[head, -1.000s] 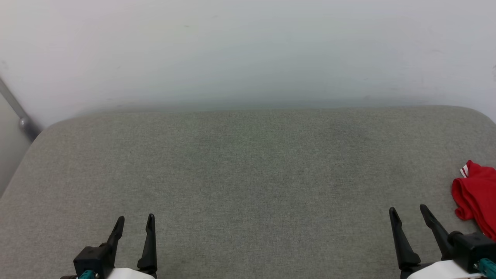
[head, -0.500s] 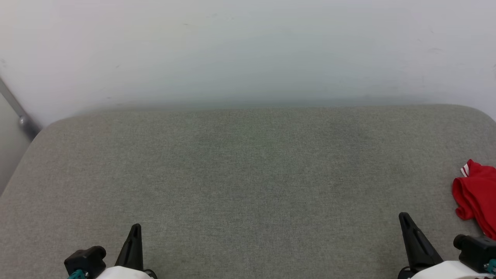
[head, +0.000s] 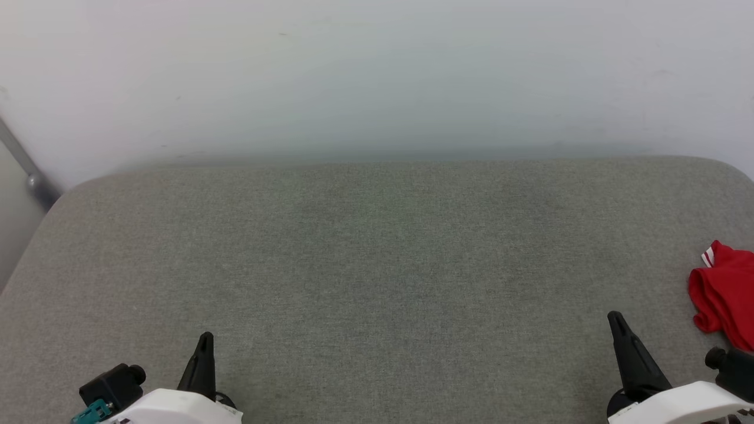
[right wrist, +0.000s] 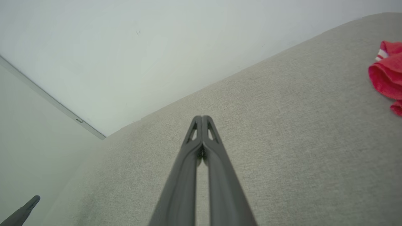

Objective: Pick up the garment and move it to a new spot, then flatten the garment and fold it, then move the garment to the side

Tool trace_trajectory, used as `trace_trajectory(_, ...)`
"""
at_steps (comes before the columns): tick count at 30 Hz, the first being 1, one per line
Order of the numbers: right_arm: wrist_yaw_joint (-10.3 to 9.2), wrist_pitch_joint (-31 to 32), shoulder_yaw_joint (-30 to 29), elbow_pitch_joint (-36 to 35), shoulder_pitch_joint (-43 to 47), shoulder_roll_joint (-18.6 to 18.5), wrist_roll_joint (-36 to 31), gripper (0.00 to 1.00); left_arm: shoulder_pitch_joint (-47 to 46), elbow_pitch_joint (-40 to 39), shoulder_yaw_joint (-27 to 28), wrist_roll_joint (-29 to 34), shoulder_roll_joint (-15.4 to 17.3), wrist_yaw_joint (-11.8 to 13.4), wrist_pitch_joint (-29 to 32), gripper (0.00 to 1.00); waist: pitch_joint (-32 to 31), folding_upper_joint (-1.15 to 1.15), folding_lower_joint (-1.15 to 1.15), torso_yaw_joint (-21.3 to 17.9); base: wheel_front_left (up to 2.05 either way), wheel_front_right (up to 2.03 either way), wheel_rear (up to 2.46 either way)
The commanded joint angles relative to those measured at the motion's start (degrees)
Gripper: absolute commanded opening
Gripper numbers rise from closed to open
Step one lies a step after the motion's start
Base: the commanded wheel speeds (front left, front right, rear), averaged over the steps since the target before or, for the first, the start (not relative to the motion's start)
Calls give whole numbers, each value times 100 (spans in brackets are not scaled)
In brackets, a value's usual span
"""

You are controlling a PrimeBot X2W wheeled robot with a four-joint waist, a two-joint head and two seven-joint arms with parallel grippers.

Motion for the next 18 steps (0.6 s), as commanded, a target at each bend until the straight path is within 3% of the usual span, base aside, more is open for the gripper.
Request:
trace_trajectory(1,-1,0,-15,-22,-191,-52,240,0,-183,-49,92,-163,1,-50,38,0,3,0,0,1,0,0,0)
trace_trajectory(18,-1,72,-59,282,-450,-64,1587,0,-360,35,411,-1176,-217,-303,362,0,47,0,0,5,0,0,0)
